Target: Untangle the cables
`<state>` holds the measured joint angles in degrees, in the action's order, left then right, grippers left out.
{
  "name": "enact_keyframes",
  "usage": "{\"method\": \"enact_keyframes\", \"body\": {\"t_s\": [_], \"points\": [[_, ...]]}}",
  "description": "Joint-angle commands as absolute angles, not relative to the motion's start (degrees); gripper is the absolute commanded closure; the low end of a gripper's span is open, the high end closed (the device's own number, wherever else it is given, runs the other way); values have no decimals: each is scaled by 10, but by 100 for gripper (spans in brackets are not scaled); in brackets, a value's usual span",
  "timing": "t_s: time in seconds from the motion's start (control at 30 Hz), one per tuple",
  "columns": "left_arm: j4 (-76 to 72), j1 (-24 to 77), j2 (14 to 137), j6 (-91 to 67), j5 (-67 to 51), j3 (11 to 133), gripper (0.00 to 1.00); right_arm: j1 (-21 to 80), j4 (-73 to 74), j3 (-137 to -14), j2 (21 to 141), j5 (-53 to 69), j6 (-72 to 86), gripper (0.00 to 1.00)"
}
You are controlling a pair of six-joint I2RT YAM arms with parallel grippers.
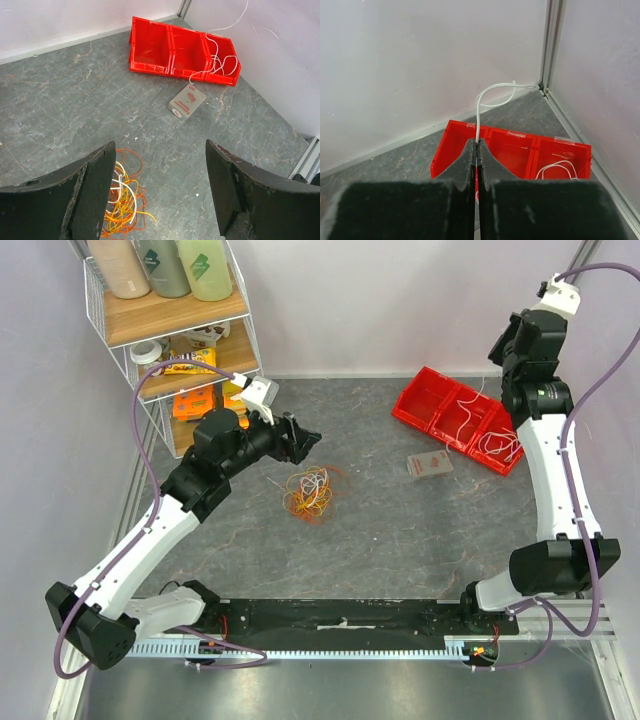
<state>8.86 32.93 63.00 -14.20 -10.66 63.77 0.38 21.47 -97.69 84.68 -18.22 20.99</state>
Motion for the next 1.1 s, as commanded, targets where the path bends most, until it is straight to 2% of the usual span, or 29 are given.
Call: {"method": "enact_keyframes", "body": {"t_s": [0.0,0.37,0.83,1.07], "points": [[62,320,631,-132,-120,636,22,4,189,-1034,863,-170,204,100],[44,267,663,-190,-204,633,24,4,173,-1085,892,-163,203,100],[35,235,677,-212,-238,632,24,-16,26,-808,896,-180,205,100],[31,232,677,-219,-249,631,24,-18,9,-741,925,-153,224,100]]}}
